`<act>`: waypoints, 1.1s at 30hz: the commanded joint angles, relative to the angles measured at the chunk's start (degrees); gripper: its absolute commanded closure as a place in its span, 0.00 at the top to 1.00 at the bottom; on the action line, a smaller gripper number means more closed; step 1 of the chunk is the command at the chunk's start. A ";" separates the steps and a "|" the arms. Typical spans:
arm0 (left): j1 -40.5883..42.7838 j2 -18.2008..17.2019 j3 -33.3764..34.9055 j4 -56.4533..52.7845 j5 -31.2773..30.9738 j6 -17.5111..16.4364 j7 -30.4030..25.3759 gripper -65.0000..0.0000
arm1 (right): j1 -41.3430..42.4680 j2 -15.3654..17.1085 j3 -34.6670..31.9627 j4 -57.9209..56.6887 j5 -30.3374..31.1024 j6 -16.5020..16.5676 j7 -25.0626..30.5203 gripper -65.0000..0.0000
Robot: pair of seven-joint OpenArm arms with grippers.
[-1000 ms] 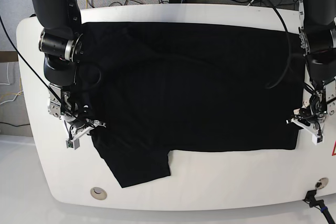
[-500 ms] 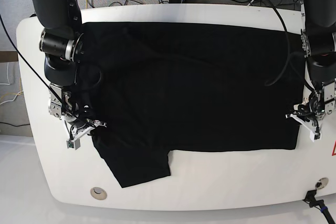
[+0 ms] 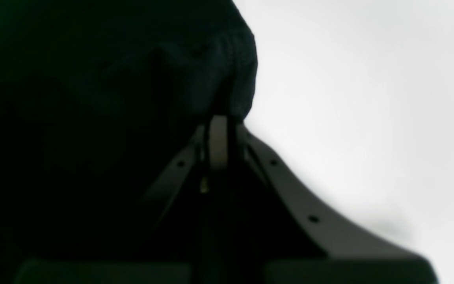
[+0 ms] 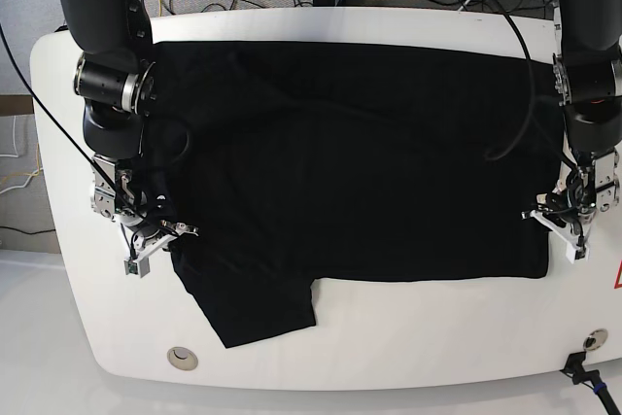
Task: Fold the T-shirt properly
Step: 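Lift the hem with both grippers and fold it over toward the shoulders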
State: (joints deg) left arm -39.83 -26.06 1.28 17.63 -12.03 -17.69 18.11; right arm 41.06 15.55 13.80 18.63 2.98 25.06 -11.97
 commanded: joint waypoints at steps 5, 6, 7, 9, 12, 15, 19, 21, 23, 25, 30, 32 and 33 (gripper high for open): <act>-1.18 -0.08 0.08 0.56 -0.43 -0.73 0.95 0.31 | 0.90 0.16 -0.15 -0.09 -0.67 0.01 -1.83 0.00; -1.16 -0.04 0.03 0.60 -0.44 -0.76 1.00 0.30 | 0.94 0.15 -0.09 0.05 -0.47 -0.02 -1.85 0.00; -0.94 0.05 -0.03 0.88 -0.66 -0.84 1.08 0.27 | 0.78 0.13 -0.02 -0.04 -0.75 0.01 -1.90 0.00; -0.70 0.08 0.05 0.65 -0.56 -1.05 1.34 0.08 | 0.73 0.10 0.01 0.20 -0.71 0.10 -1.98 0.00; -0.93 0.06 0.34 0.32 -0.42 -1.39 0.99 0.00 | 0.52 0.23 0.04 0.08 -0.80 0.40 -2.32 0.00; -1.05 -0.25 0.04 0.37 -0.90 -1.38 2.08 0.00 | 0.75 0.31 -0.35 1.00 -1.67 0.65 -2.52 0.00; -1.15 -0.55 0.81 0.49 -2.90 -2.40 1.99 0.00 | 0.06 0.39 -0.09 1.96 -1.24 1.10 -5.08 0.00; -1.33 -0.81 0.85 1.29 -5.23 -3.15 2.03 0.00 | 0.04 0.44 0.01 2.89 -0.99 1.07 -6.68 0.00; -1.31 -1.13 0.75 3.51 -7.39 -3.76 3.34 0.00 | -0.10 0.70 0.27 4.72 -0.58 1.25 -8.08 0.00; -1.22 -1.25 0.91 6.54 -8.86 -4.66 4.62 0.00 | -0.61 0.72 0.25 7.02 0.12 1.57 -9.03 0.00; 0.86 -2.38 1.05 16.81 -8.59 -4.36 6.96 0.00 | -2.57 1.44 -0.21 17.02 4.45 1.77 -12.36 0.00; 2.44 -2.89 0.99 22.56 -8.50 -3.50 7.01 0.00 | -3.88 1.97 -0.08 21.09 7.49 1.95 -14.47 0.00; 3.36 -3.15 0.66 25.05 -8.83 -3.16 7.26 0.00 | -4.54 2.23 0.06 22.65 8.62 1.87 -15.32 0.00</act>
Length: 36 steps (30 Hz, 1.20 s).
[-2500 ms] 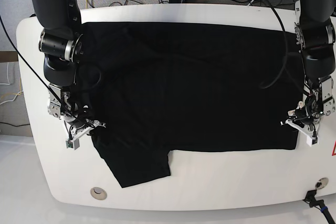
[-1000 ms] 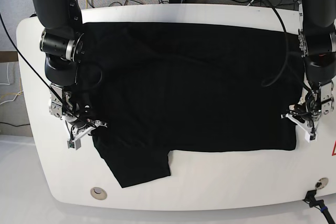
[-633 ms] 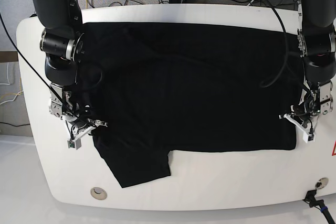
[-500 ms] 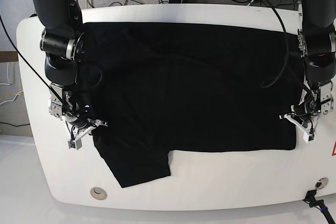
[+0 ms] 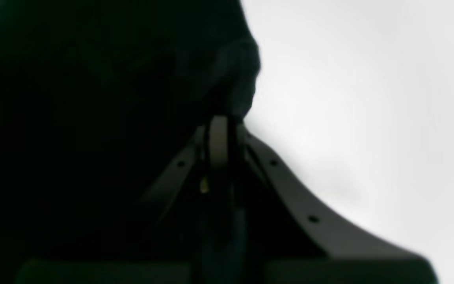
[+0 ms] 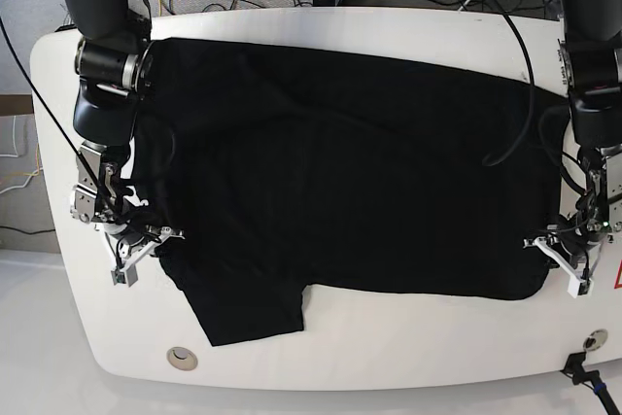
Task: Fold the T-shirt properly
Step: 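Lift the hem with both grippers and fold it over toward the shoulders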
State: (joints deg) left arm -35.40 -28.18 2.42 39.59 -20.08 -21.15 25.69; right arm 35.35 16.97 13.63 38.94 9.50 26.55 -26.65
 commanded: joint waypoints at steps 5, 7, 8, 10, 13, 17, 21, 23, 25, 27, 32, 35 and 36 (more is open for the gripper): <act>1.91 -2.23 -1.64 12.01 -4.68 0.43 2.37 0.00 | -1.47 1.96 2.94 10.11 4.05 0.61 -4.50 0.00; 2.96 -2.52 -2.46 13.94 -5.44 0.34 2.79 0.00 | -2.52 2.18 4.64 12.45 4.31 0.77 -4.91 0.00; 3.34 -2.51 -2.93 14.60 -5.48 0.43 2.85 0.00 | -3.10 2.26 5.51 13.10 4.14 1.00 -4.89 0.00; 4.75 -2.57 -2.75 15.32 -6.08 0.41 3.80 0.00 | -3.07 2.43 5.06 13.37 5.15 1.35 -5.39 0.00; 7.11 -2.98 -3.57 18.71 -6.85 0.67 4.37 0.00 | -4.76 3.26 5.03 17.24 7.26 2.67 -6.95 0.00; 9.84 -3.59 -5.04 21.83 -7.49 0.74 4.57 0.00 | -8.47 3.95 5.09 24.14 8.35 3.14 -7.81 0.00; 13.15 -4.17 -6.84 25.01 -8.89 0.81 4.98 0.00 | -12.99 4.77 4.99 31.17 9.21 2.97 -8.12 0.00; 15.22 -4.48 -7.44 26.77 -9.45 0.71 5.17 0.00 | -15.68 5.09 4.96 34.94 9.74 2.87 -8.43 0.00; 17.39 -4.80 -7.73 28.78 -9.79 0.84 5.38 0.00 | -18.24 5.43 5.10 38.08 10.49 2.71 -8.70 0.00; 19.55 -4.99 -7.77 30.84 -10.02 0.93 5.76 0.00 | -20.92 5.96 5.49 40.74 11.02 2.74 -8.64 0.00; 23.90 -4.94 -8.31 35.01 -10.00 1.16 6.00 0.00 | -26.43 7.24 8.02 45.08 11.19 2.79 -8.46 0.00; 25.43 -4.88 -8.96 36.33 -10.02 1.26 6.14 0.00 | -28.65 8.07 9.38 46.53 11.36 2.65 -8.39 0.00; 25.81 -4.94 -9.01 36.66 -9.87 1.27 6.14 0.00 | -29.11 8.38 9.63 46.74 11.30 2.67 -8.33 0.00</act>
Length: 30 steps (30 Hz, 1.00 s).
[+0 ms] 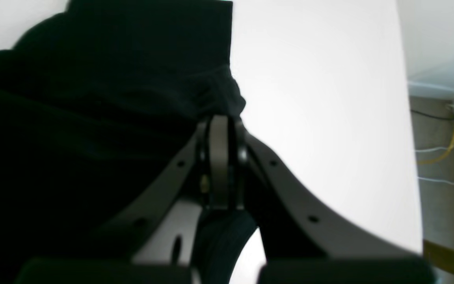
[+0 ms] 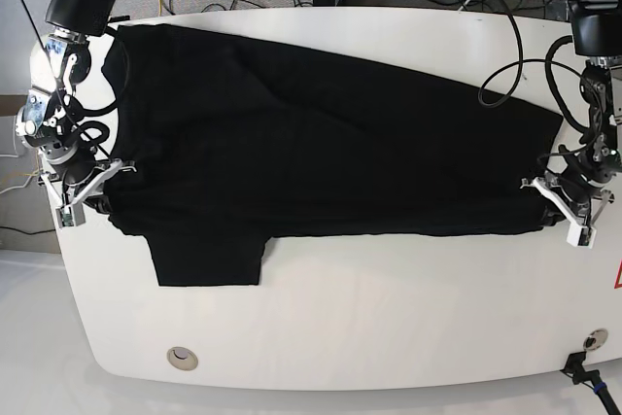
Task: Fold the T-shirt properly
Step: 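Lift the hem with both grippers and fold it over toward the shoulders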
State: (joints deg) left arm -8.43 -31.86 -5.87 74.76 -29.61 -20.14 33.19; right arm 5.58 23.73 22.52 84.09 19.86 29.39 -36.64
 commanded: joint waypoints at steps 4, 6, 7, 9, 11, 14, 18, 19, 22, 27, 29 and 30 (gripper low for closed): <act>0.19 -1.31 -0.83 1.96 -0.14 0.29 0.46 0.00 | -1.14 1.51 1.91 1.85 0.71 -0.35 0.97 0.00; 1.01 -1.45 -0.82 2.25 -0.04 0.26 0.58 0.00 | -3.40 1.29 2.82 3.11 0.58 -0.30 0.51 0.00; 1.35 -1.66 -0.88 2.64 -0.19 0.29 0.86 0.00 | -4.38 1.30 3.54 3.88 0.60 -0.27 0.37 0.00; 2.14 -1.92 -0.92 3.26 -0.13 0.29 1.06 0.00 | -6.44 1.27 4.44 5.37 0.78 -0.22 0.12 0.00; 2.84 -2.12 -1.00 3.84 -0.17 0.12 1.36 0.00 | -8.36 1.20 5.40 6.90 0.83 -0.24 -0.21 0.00; 4.16 -2.52 -1.73 4.85 -0.16 0.10 1.60 0.00 | -10.93 0.82 6.91 8.67 0.88 -0.23 -0.62 0.00; 5.85 -3.01 -3.58 6.52 -0.25 0.11 1.76 0.00 | -13.66 -0.17 8.74 10.88 0.84 -0.33 -1.36 0.00; 6.20 -2.98 -3.96 6.99 -0.07 0.05 1.90 0.00 | -14.30 -0.48 9.17 11.33 0.99 -0.39 -1.39 0.00; 7.64 -2.98 -5.54 8.38 -0.16 0.02 1.93 0.00 | -15.85 -1.03 9.96 12.09 0.98 -0.40 -1.65 0.00; 9.41 -3.14 -7.65 9.98 -0.17 -0.12 2.15 0.00 | -17.55 -1.39 10.87 13.14 1.17 -0.20 -1.91 0.00; 10.20 -3.16 -8.36 10.44 -0.30 -0.08 1.94 0.00 | -17.94 -1.29 11.03 13.40 1.35 -0.19 -1.89 0.00; 10.51 -3.31 -8.64 10.47 -0.23 -0.12 1.81 0.00 | -18.17 -1.29 11.00 13.48 1.17 -0.14 -1.88 0.00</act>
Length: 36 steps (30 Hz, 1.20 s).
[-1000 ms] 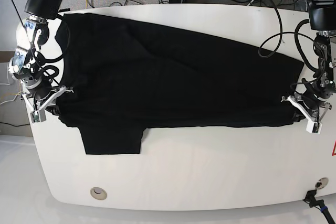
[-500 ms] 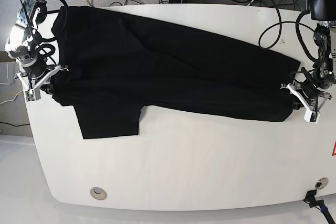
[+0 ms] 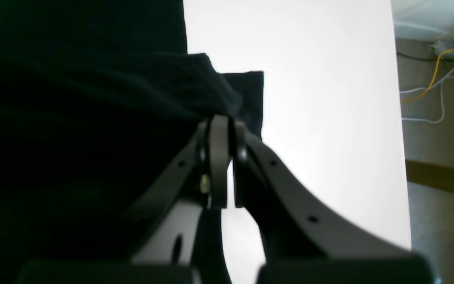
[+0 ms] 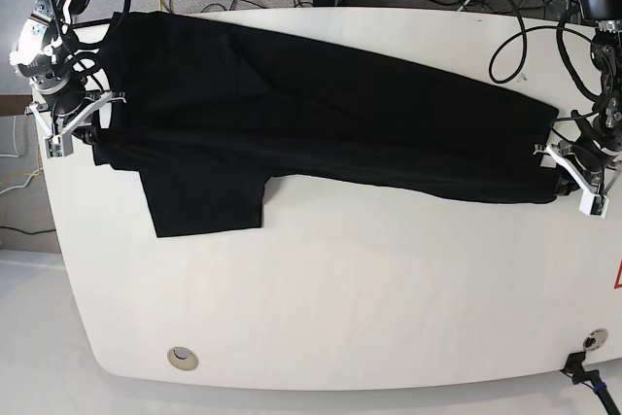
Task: Fold the T-shirt properly
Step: 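Lift the hem with both grippers and fold it over toward the shoulders, then release the hem and move the right gripper to the folded shirt's end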
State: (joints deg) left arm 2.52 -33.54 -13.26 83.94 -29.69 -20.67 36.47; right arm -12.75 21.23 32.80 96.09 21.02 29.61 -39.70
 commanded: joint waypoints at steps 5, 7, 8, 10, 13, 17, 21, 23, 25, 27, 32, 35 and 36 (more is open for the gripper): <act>0.58 -1.15 -0.89 1.28 -0.33 0.21 -0.88 0.00 | 0.02 1.09 0.30 1.16 -0.47 -0.23 0.82 0.00; 0.72 -1.13 -1.02 1.38 -0.15 0.09 -0.87 0.00 | -0.06 0.96 -0.02 0.94 -0.91 -0.23 0.75 0.00; 0.75 -1.14 -0.83 1.37 -0.18 0.05 -0.84 0.00 | -0.10 0.90 -0.08 1.09 -1.20 -0.25 0.65 0.00; 0.82 -1.07 -0.81 1.63 -0.26 0.01 -0.95 0.00 | -0.04 0.88 -0.18 0.87 -1.28 -0.39 0.34 0.00; 0.93 -1.12 -0.55 1.62 0.05 -0.11 -1.19 0.09 | 0.06 1.00 0.01 0.89 -1.12 -0.60 -1.11 0.06; 0.61 -1.72 0.60 1.51 0.24 -0.14 1.08 0.44 | 0.36 1.18 -0.19 1.68 -0.64 -0.80 -3.01 0.46; 0.61 -2.36 1.19 1.82 0.52 0.08 2.57 0.45 | 1.80 1.23 0.12 3.19 -0.26 -0.70 -3.72 0.50; 0.43 -2.68 1.20 2.08 0.46 0.09 2.86 0.44 | 3.49 1.22 0.33 4.08 0.21 -0.79 -3.93 0.50; 0.13 -2.81 1.27 2.43 0.36 0.20 3.01 0.44 | 5.97 1.30 0.51 4.52 1.12 -0.83 -3.97 0.50; 0.16 -2.80 1.33 2.95 0.21 0.30 3.29 0.44 | 9.56 1.31 0.70 3.93 2.79 -0.89 -4.20 0.50; 0.52 -2.84 1.53 4.55 -0.34 0.47 3.54 0.43 | 19.40 1.41 -0.26 -1.06 9.11 -1.05 -5.15 0.50; 1.01 -2.45 1.81 4.26 -0.27 0.67 3.35 0.44 | 19.98 1.47 -0.76 -2.69 9.64 -0.43 -3.89 0.50; 1.12 -2.32 1.72 4.21 -0.29 0.64 3.29 0.44 | 21.20 1.48 -1.57 -5.56 9.36 -0.44 -3.85 0.50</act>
State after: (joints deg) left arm 4.03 -34.33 -10.70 87.22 -29.61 -20.08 40.91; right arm 6.22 21.26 31.70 93.78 29.21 28.49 -45.34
